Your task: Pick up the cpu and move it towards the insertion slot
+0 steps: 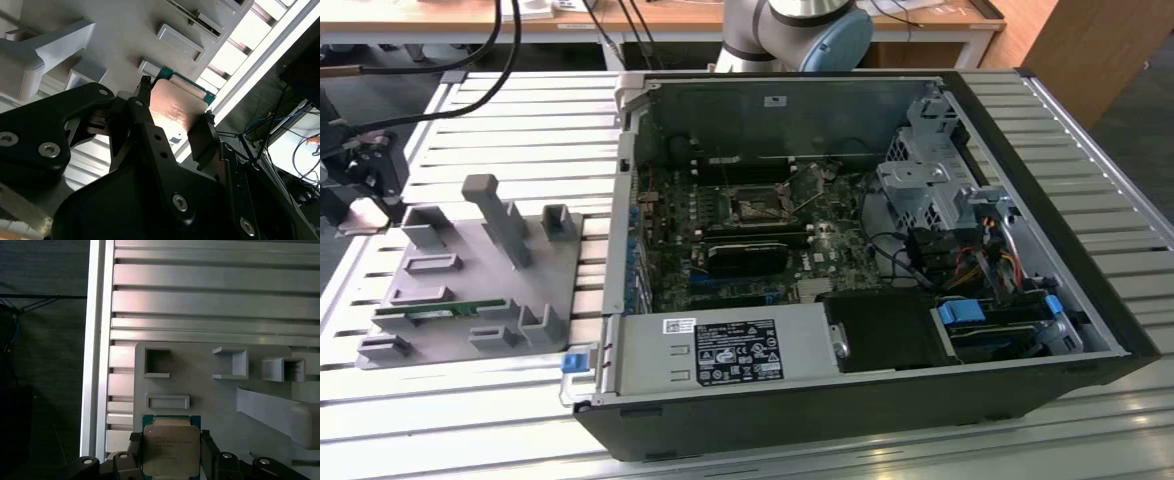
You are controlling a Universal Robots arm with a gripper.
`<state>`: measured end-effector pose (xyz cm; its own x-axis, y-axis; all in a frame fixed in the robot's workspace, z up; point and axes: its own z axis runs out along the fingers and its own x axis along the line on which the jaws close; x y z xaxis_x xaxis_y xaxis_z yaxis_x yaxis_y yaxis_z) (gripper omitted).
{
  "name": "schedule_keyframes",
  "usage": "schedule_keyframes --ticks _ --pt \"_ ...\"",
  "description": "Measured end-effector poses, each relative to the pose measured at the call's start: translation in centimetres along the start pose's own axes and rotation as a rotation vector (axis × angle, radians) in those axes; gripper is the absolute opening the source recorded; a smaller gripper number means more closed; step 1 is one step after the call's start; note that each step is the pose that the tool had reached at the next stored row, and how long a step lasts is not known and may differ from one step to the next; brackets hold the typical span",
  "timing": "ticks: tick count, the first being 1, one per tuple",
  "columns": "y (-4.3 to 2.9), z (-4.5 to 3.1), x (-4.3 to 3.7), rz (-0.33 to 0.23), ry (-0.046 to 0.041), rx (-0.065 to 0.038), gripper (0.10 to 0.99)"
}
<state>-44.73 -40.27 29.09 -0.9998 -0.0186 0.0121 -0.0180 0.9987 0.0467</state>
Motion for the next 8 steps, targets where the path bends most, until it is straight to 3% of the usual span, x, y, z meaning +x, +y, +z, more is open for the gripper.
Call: schedule_keyframes --ticks 8 --pt "0.1 -0.71 0.01 0.0 0.0 0.0 0.545"
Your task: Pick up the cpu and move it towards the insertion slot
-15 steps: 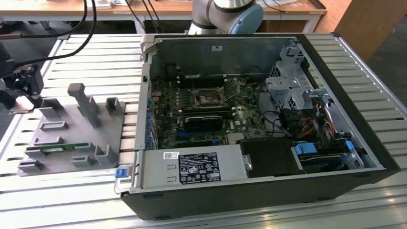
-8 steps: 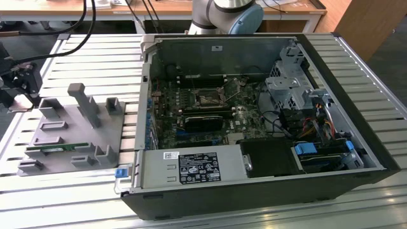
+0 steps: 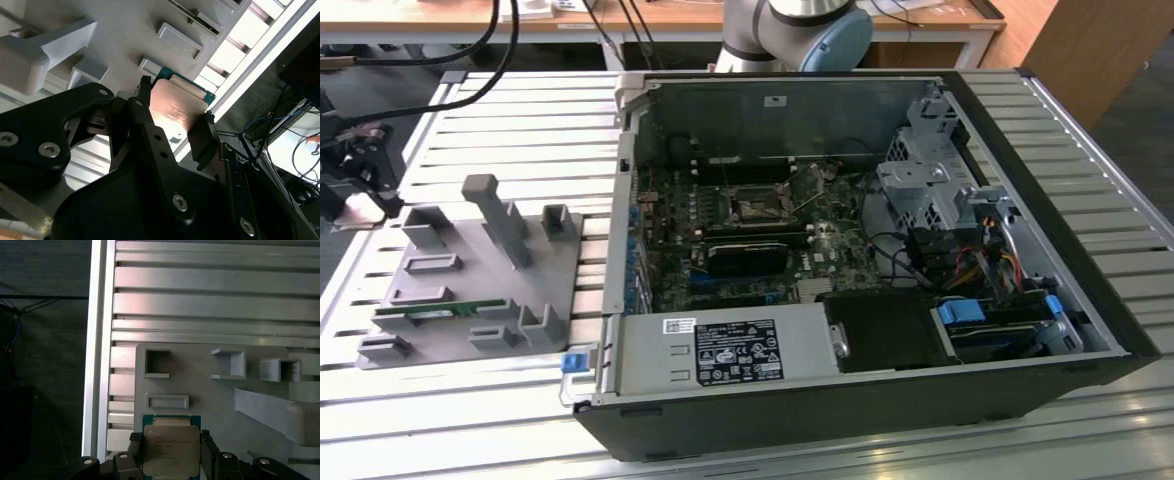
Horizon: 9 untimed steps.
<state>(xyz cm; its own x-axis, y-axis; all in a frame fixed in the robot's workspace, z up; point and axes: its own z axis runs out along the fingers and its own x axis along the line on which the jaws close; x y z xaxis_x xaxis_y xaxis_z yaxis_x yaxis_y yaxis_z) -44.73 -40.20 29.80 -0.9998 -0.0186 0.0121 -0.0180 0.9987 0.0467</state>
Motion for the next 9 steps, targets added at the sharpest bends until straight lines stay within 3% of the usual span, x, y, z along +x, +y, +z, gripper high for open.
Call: schedule_keyframes --ticks 9 --pt "0.11 -0.95 0.01 0.0 0.0 0.0 0.545"
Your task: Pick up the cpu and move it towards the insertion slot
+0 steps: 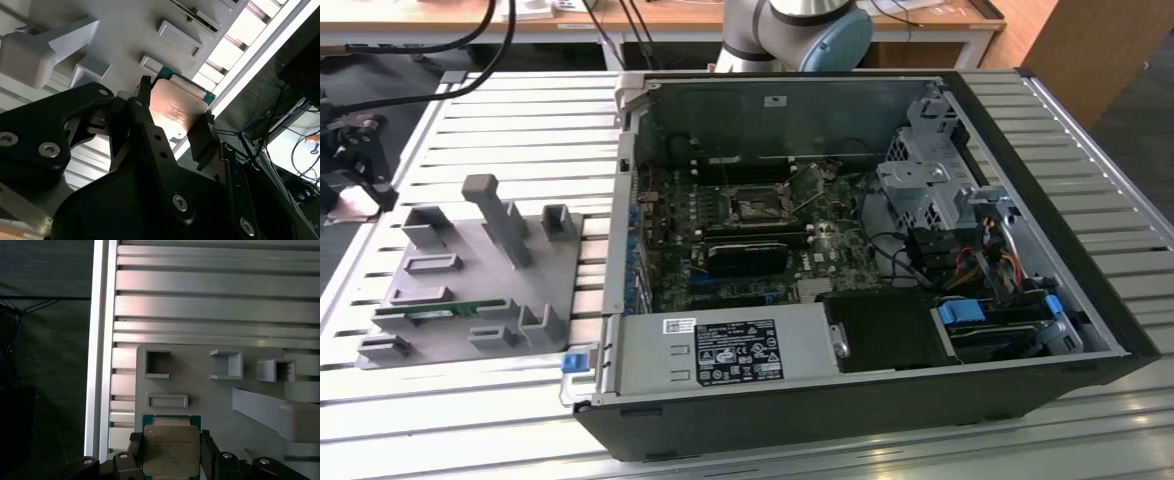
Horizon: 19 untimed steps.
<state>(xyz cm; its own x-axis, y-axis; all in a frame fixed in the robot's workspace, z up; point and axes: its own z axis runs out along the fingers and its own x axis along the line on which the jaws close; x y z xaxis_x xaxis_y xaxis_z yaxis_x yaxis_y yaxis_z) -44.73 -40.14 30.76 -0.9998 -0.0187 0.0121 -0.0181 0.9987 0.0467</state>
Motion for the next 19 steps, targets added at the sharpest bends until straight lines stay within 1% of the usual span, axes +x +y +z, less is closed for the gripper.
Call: schedule_keyframes --ticks 19 --pt "0.24 -1.9 0.02 0.0 -0.0001 0.0 0.545"
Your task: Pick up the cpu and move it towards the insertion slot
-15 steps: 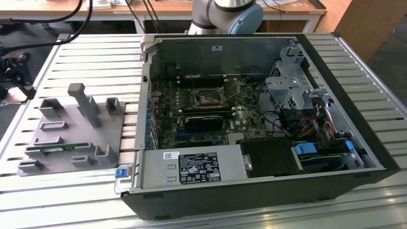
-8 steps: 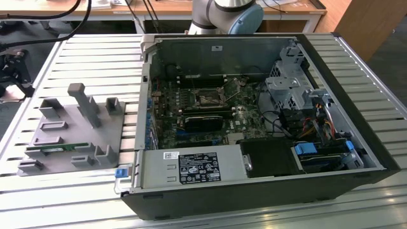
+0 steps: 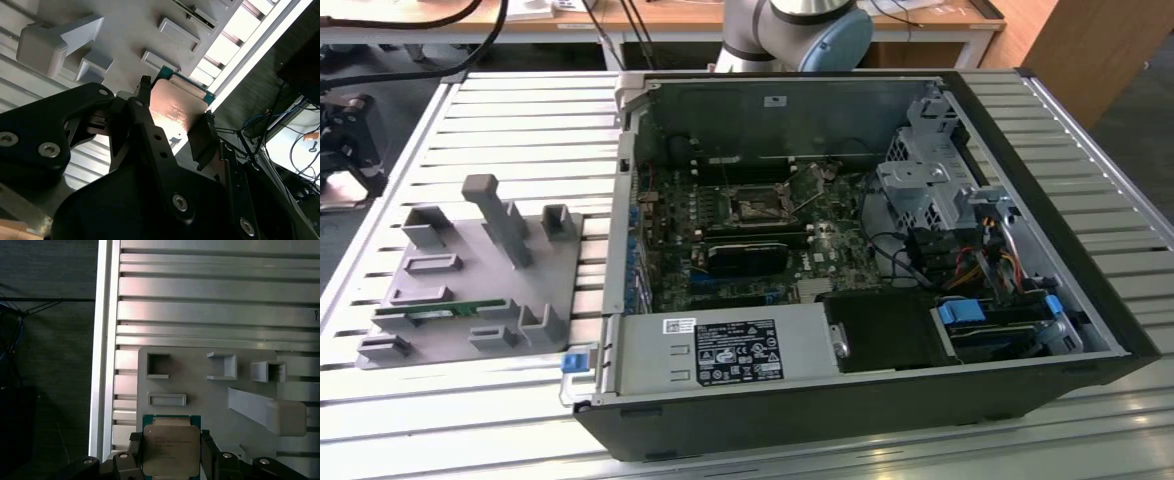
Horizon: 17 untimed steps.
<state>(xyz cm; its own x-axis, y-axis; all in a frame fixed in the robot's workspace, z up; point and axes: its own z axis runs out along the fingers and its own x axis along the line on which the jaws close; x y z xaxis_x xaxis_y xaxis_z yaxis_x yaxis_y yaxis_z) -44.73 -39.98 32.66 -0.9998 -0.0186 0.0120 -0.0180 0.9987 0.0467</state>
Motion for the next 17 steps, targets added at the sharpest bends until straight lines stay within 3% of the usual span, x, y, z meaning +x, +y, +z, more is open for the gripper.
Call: schedule_keyframes --ticks 17 --pt "0.26 -1.56 0.02 0.0 0.0001 0.0 0.545"
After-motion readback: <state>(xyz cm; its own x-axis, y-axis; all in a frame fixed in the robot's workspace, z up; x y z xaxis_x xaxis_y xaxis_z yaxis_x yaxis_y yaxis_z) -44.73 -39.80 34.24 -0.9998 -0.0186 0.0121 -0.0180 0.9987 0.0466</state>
